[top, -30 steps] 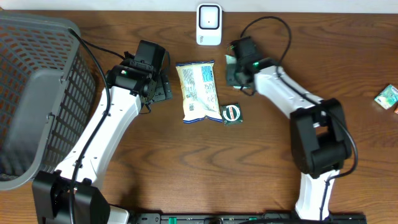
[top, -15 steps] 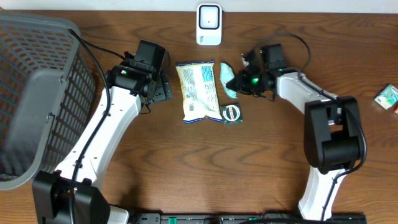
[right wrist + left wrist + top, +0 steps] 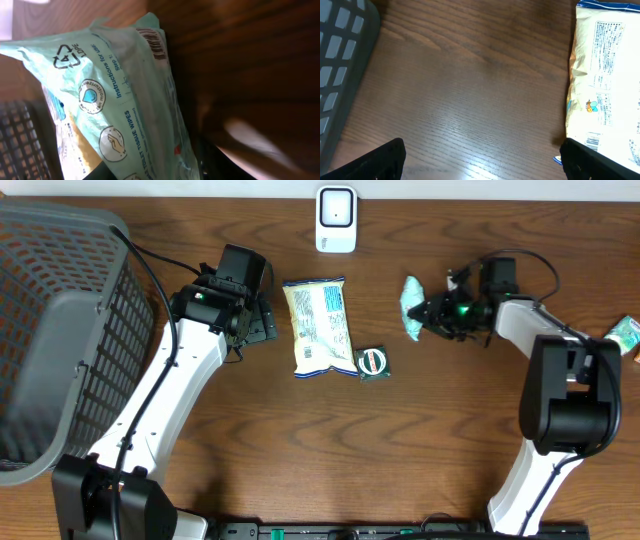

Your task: Scan the item barcode

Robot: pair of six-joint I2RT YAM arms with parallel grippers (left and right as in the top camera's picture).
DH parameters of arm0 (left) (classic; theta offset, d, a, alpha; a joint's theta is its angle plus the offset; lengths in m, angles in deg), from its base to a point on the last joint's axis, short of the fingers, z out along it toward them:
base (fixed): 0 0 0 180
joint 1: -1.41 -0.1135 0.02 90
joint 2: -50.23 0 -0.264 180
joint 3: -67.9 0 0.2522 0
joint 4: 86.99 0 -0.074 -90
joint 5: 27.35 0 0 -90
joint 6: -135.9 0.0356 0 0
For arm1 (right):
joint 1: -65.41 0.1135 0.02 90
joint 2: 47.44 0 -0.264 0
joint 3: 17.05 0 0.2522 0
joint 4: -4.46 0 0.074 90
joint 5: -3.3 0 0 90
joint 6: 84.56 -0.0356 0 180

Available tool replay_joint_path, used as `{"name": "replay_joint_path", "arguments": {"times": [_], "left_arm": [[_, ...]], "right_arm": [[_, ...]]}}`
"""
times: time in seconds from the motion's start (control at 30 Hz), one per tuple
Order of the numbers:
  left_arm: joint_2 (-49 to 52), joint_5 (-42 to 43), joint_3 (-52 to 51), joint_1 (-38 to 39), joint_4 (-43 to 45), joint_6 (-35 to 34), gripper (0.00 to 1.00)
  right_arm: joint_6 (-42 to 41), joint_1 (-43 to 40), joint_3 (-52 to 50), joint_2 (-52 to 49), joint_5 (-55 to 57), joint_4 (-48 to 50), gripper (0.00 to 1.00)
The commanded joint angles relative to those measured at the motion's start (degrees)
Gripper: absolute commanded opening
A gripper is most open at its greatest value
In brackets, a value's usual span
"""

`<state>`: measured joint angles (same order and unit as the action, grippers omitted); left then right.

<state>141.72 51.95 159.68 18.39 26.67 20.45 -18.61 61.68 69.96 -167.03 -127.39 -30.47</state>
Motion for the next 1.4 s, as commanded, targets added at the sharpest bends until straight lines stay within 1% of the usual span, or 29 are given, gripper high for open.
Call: {"name": "replay_joint_path", "arguments": {"times": [0.0,0.1,0.13,0.23,0.37,0.43,0.5,0.6,0.8,0.93,1.07,1.1,1.17,1.37], "left_arm": [[-0.52,-0.94,0.26,-0.09,-0.31,0.33,0.98],[-0.52,-0.94,0.26,-0.09,-0.31,0.33,0.98],[-0.52,-0.94,0.26,-0.09,-0.31,0.33,0.97],[-0.52,-0.94,0.26,-0.09,-0.31,0.33,0.98],[-0.52,-0.94,0.26,-0.09,-0.31,0.33,0.98],[-0.52,-0.94,0.26,-0.09,-0.31,0.33,0.98],[-0.52,-0.94,0.26,-0.09,-0.31,0.33,0.98],[-0.52,-0.94,0.26,-0.09,-0.31,0.33,0.98],[-0.52,-0.94,0.26,-0.09,-0.31,0.33,0.98],[-0.52,-0.94,0.26,-0.09,-0.31,0.33,0.98],[-0.52,-0.94,0.26,-0.09,-0.31,0.33,0.97],[-0.52,-0.94,0.26,-0.09,-0.31,0.33,0.98],[-0.52,-0.94,0.26,-0.09,-0.31,0.33,0.98],[-0.52,-0.94,0.26,-0.09,-0.31,0.33,0.98]], "right_arm": [[0.57,-2.25,-0.39,1.09,3.28,-0.48,0.34],[0.55,-3.87,-0.37,1.09,3.28,-0.44,0.13],[0.52,-4.37,-0.33,1.09,3.19,-0.46,0.01],[0.55,-5.57,-0.31,1.09,-0.59,-0.17,0.01],[0.48,-5.81,-0.31,1.09,-13.88,3.17,0.01],[-0.98,-5.40,-0.31,1.09,-20.83,6.21,0.01],[-2.56,-4.52,-0.31,1.09,-23.76,7.72,0.01],[-2.91,-2.58,-0.48,1.07,-23.17,7.69,0.01],[-2.93,3.28,-1.49,1.07,-17.31,7.76,0.02],[-3.19,6.29,-1.53,1.07,-16.65,7.72,0.01],[-6.12,8.83,-2.43,1.07,-16.65,8.33,0.01],[-6.12,9.33,-2.82,1.07,-16.61,9.14,0.01],[-6.19,10.01,-3.74,1.07,-16.37,10.95,0.05],[-9.18,8.83,-5.73,1.07,-12.28,12.04,0.05]]}}
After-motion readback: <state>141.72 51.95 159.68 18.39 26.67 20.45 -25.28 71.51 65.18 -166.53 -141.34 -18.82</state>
